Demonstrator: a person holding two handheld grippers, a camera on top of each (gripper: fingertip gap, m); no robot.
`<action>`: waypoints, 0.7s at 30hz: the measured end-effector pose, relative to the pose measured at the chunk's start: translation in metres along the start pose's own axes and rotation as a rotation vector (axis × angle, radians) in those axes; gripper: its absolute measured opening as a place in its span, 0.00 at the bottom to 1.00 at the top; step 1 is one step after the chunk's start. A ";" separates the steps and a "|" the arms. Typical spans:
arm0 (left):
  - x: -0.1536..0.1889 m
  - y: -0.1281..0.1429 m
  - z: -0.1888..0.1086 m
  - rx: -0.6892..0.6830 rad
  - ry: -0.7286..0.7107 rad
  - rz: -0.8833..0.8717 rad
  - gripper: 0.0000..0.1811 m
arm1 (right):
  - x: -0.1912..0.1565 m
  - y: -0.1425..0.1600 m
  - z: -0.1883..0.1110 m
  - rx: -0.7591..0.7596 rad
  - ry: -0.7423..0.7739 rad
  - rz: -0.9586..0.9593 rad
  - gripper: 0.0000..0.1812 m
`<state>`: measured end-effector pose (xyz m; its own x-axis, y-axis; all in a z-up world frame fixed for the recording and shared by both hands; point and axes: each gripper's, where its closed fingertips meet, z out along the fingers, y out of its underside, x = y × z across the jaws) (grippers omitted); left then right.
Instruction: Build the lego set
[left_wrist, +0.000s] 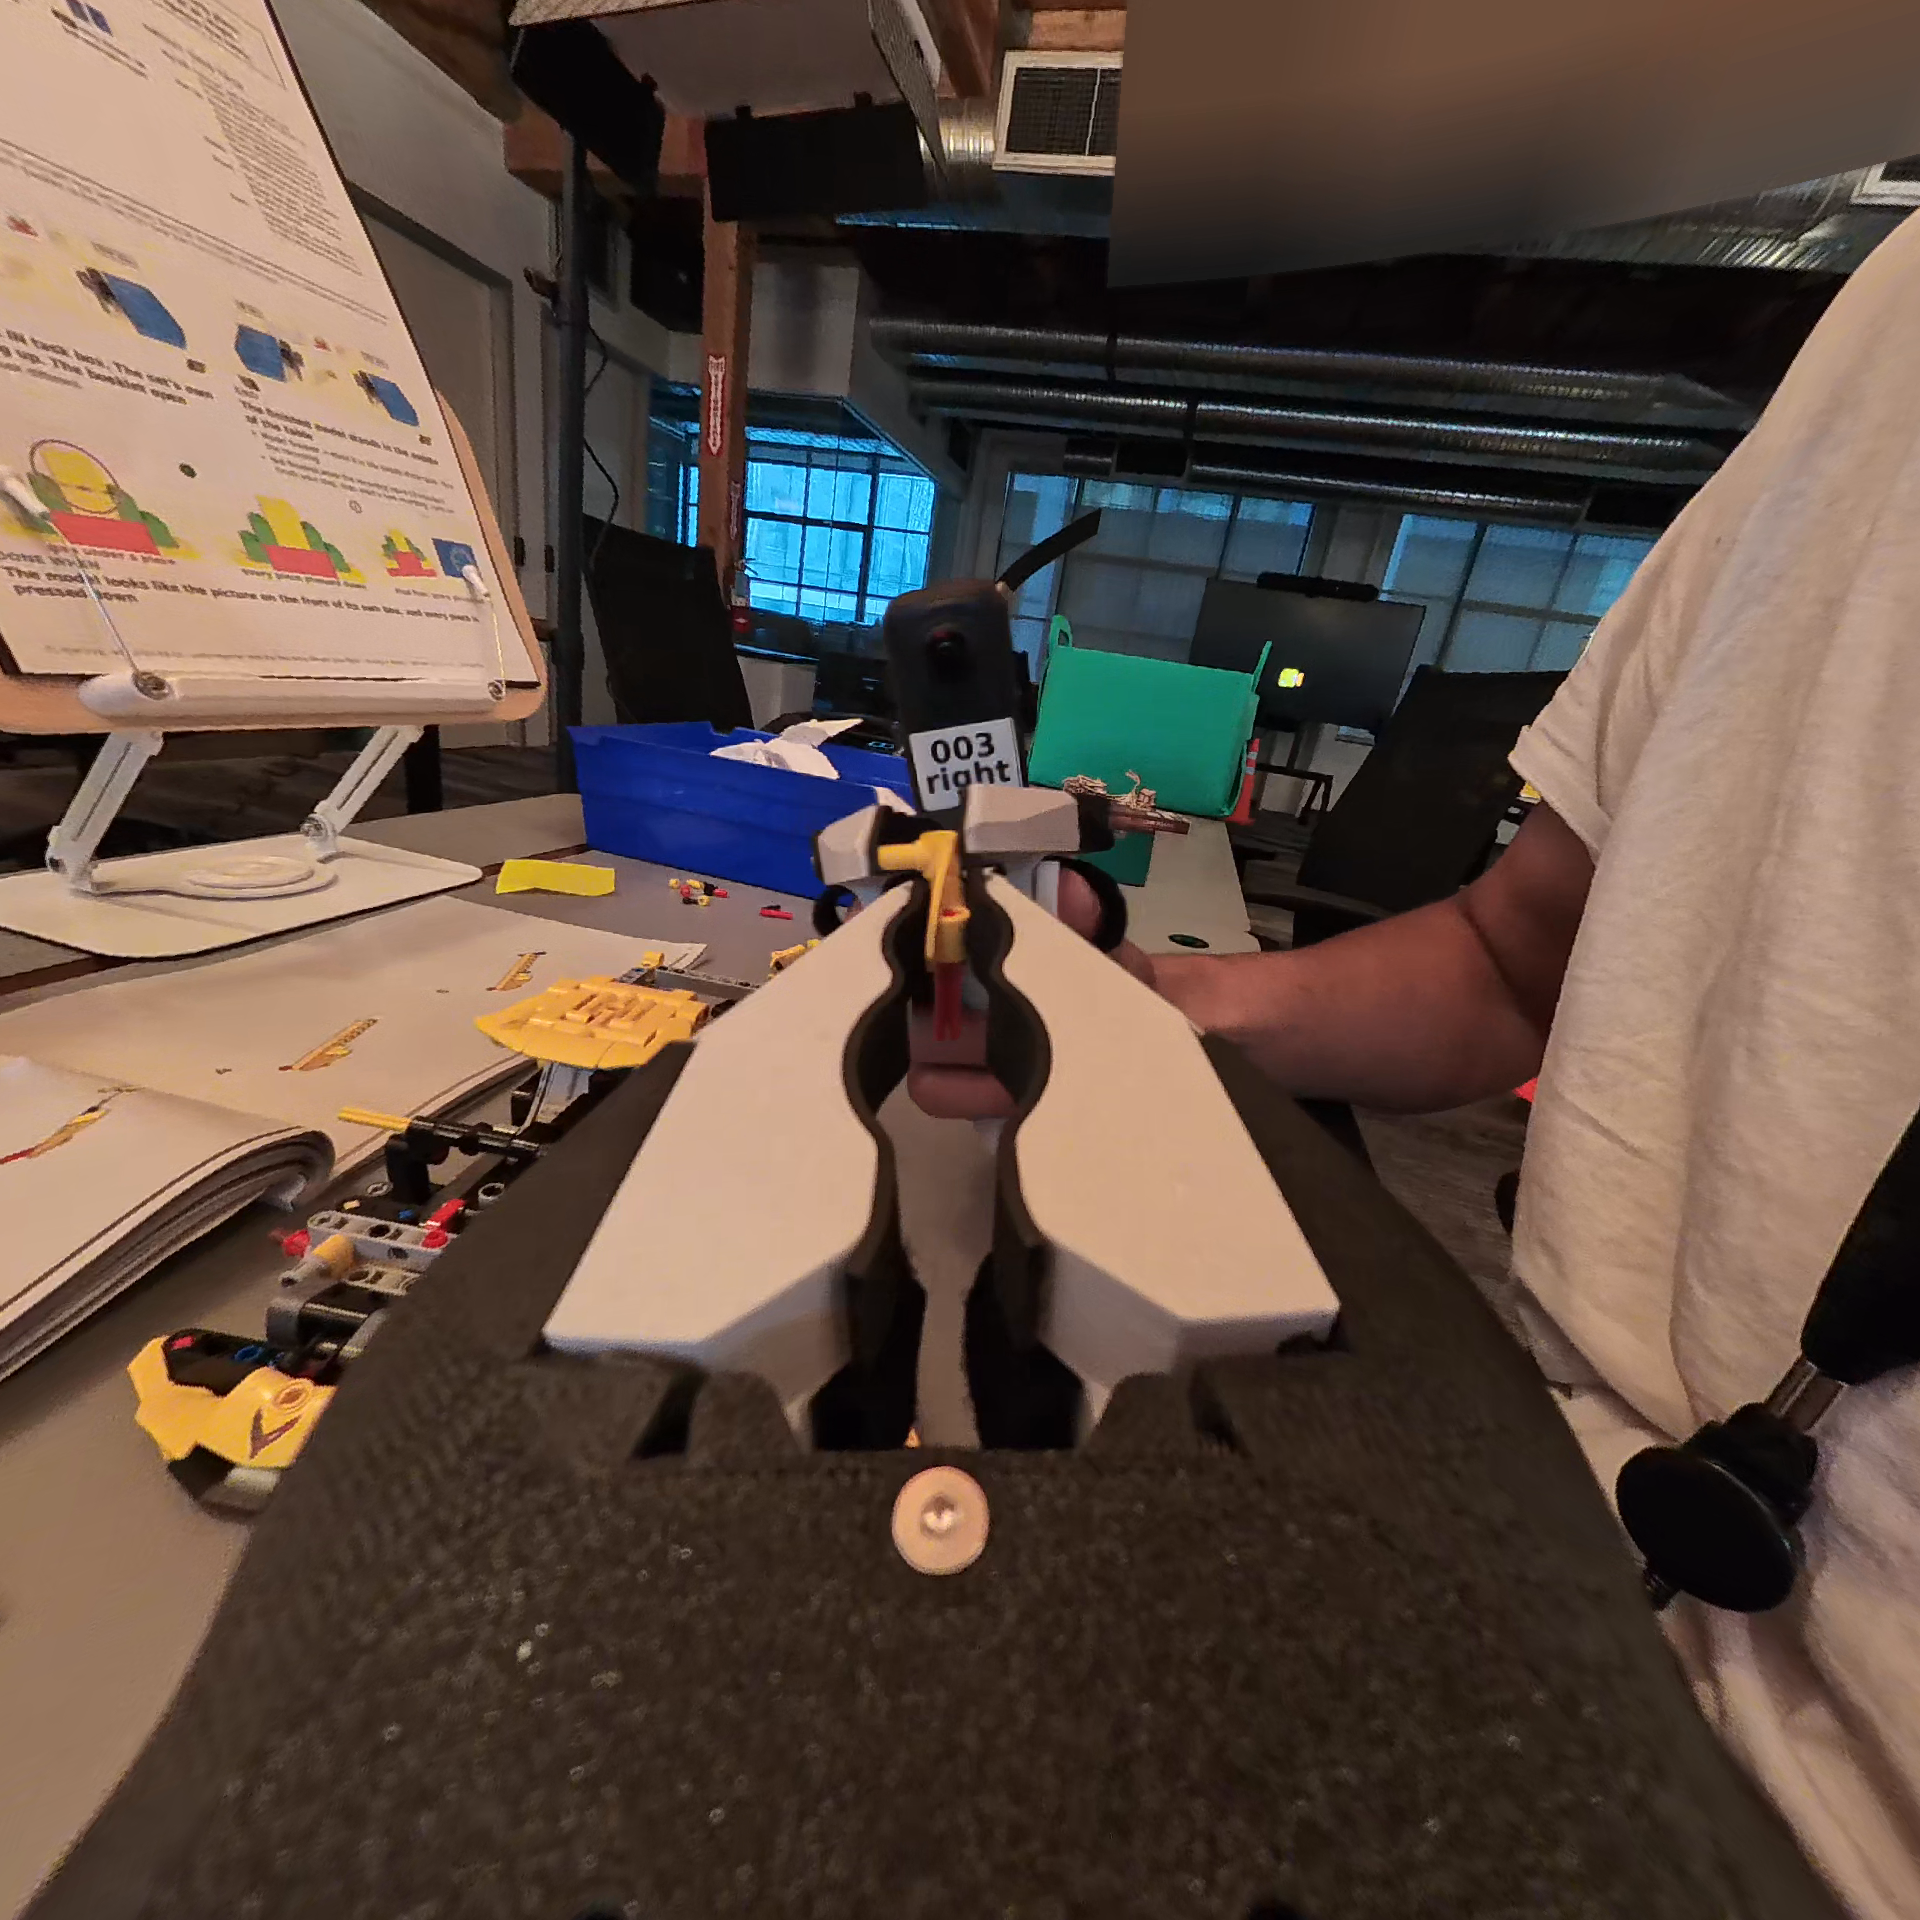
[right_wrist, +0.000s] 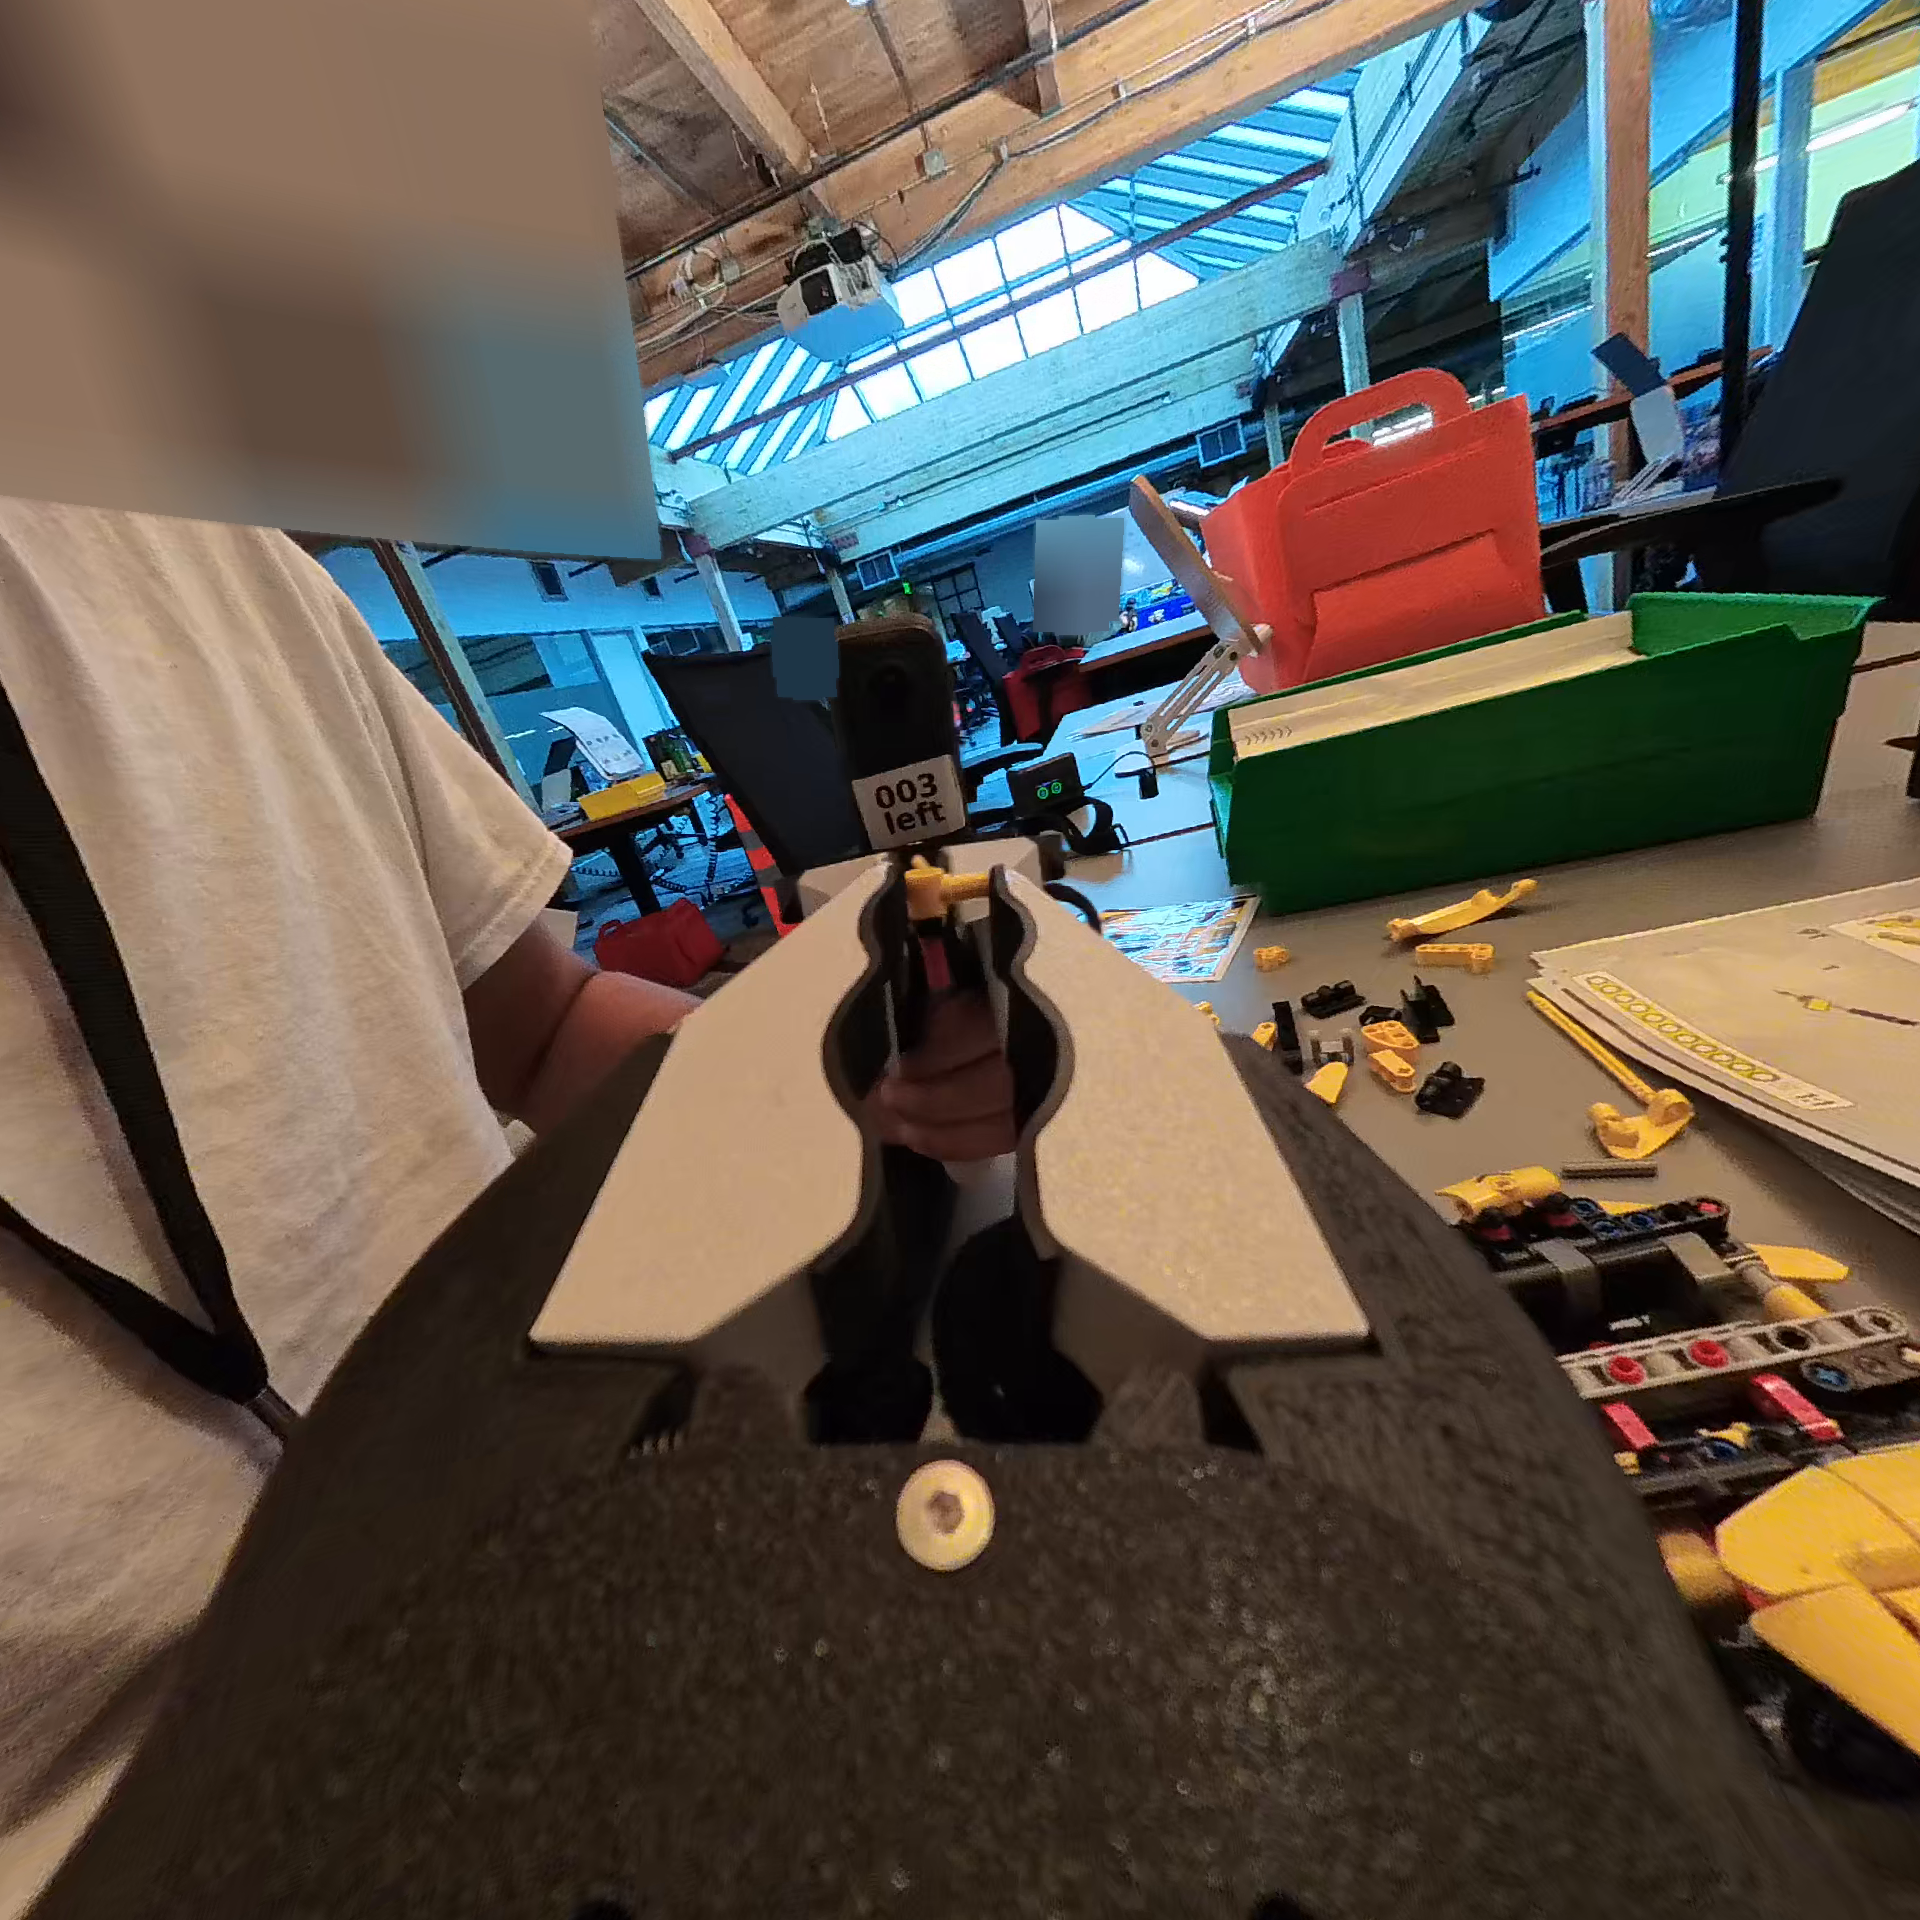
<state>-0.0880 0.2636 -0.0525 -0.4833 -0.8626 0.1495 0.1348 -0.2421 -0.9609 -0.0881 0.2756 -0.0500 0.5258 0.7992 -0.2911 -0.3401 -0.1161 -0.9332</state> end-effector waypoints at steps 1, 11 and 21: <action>0.000 -0.001 0.000 0.003 0.000 0.000 0.04 | 0.001 -0.001 -0.001 0.007 0.003 0.000 0.08; -0.001 -0.005 -0.003 0.028 0.005 -0.017 0.04 | 0.003 -0.013 -0.005 0.059 -0.004 0.018 0.08; -0.001 -0.008 -0.004 0.043 0.006 -0.022 0.04 | 0.003 -0.004 -0.001 0.017 -0.006 0.019 0.08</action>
<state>-0.0920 0.2678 -0.0462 -0.4916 -0.8543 0.1686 0.1614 -0.2797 -0.9464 -0.0845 0.2774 -0.0477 0.5143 0.8007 -0.3072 -0.3634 -0.1209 -0.9238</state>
